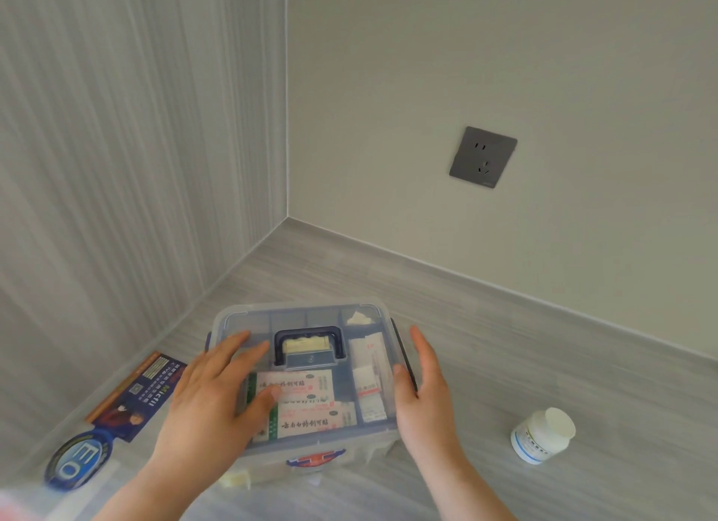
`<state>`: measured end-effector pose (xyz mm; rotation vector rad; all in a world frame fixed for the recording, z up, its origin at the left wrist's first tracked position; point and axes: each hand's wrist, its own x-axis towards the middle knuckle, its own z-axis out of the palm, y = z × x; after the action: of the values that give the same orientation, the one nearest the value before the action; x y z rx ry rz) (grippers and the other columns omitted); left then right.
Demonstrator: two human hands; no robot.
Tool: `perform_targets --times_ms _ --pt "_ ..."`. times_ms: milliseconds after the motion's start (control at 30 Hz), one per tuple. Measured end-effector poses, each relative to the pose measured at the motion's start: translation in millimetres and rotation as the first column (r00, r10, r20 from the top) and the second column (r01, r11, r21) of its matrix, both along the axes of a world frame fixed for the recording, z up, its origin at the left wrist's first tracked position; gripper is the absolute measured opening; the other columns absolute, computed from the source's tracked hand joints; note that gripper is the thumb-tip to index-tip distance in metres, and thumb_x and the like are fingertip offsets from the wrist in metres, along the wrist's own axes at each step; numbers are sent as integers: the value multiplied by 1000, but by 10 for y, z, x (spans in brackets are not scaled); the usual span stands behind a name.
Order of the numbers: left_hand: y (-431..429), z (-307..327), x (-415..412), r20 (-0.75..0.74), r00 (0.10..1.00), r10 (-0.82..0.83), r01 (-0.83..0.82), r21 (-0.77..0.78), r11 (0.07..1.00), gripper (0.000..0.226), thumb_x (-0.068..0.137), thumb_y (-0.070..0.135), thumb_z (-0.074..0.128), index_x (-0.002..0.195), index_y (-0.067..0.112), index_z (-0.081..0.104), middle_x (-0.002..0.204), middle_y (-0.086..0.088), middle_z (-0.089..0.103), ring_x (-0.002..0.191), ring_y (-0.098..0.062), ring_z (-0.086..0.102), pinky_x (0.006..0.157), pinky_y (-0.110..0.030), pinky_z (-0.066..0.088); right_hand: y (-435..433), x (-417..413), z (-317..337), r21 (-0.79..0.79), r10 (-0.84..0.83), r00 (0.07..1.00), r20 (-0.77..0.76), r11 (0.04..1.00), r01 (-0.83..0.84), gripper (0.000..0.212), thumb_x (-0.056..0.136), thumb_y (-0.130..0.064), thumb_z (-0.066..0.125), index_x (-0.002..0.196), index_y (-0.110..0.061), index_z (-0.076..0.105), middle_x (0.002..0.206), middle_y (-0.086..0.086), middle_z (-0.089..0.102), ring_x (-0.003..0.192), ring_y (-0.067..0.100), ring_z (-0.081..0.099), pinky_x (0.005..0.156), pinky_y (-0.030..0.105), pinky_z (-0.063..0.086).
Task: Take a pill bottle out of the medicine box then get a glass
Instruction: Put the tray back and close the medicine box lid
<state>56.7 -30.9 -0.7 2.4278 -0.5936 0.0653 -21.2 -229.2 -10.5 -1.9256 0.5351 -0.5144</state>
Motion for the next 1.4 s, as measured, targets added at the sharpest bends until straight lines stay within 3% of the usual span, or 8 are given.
perform_targets --times_ms 100,233,400,533,700,1000,1233,1400 --pt "110 -24 12 -71 997 24 -40 -235 971 50 72 14 70 118 15 53 137 -1 41 129 -20 35 107 -37 26 125 -183 -94 140 -88 996 -15 986 90 60 85 -9 53 137 -16 23 143 -1 30 129 8 30 111 25 21" --pt "112 -52 -4 -3 999 -32 30 -269 963 62 63 51 46 111 14 59 129 2 43 128 -14 29 105 -34 19 239 -200 -146 313 -26 998 -52 949 41 65 85 -7 53 138 -12 16 128 -3 35 116 5 34 86 3 23" --pt "-3 -16 46 175 947 -268 285 -77 956 60 82 61 28 100 20 66 120 2 57 127 10 24 109 -14 6 15 159 -23 332 17 998 -57 943 3 59 90 -12 46 139 -16 13 142 2 30 127 11 32 103 18 25" --pt "-154 -16 131 169 904 -393 365 174 915 61 81 63 21 100 26 66 111 4 68 116 -12 52 106 -21 15 -219 607 33 289 21 995 -98 957 8 56 91 -13 43 139 -16 15 147 9 29 131 21 34 103 24 29" --pt "-521 -10 354 178 947 -267 221 242 945 54 84 51 26 96 19 68 104 -2 72 102 -23 64 96 -33 28 -401 1296 38 222 -10 991 -133 974 40 54 92 -14 39 139 -10 13 150 15 22 135 27 27 114 40 25" --pt "-1075 -45 946 241 968 -67 -11 310 951 49 72 44 36 95 16 69 102 -4 73 99 -21 65 86 -47 51 -623 2143 67 149 -52 976 -214 985 85 54 93 -28 38 139 -11 16 144 16 36 129 31 38 106 36 32" --pt "-1402 -97 1384 228 974 19 -76 243 967 47 74 37 47 102 4 64 111 -17 67 107 -34 60 95 -56 40 -627 2294 31 117 61 977 -204 992 -38 41 93 -21 39 132 -8 33 124 17 56 116 28 50 84 20 36" --pt "-1477 -208 1515 251 966 61 -102 154 983 46 80 34 57 116 6 55 129 -16 55 124 -32 46 107 -50 24 -614 2165 58 46 99 955 -278 995 -89 40 90 -20 45 128 -10 40 128 16 54 116 27 51 95 29 38"
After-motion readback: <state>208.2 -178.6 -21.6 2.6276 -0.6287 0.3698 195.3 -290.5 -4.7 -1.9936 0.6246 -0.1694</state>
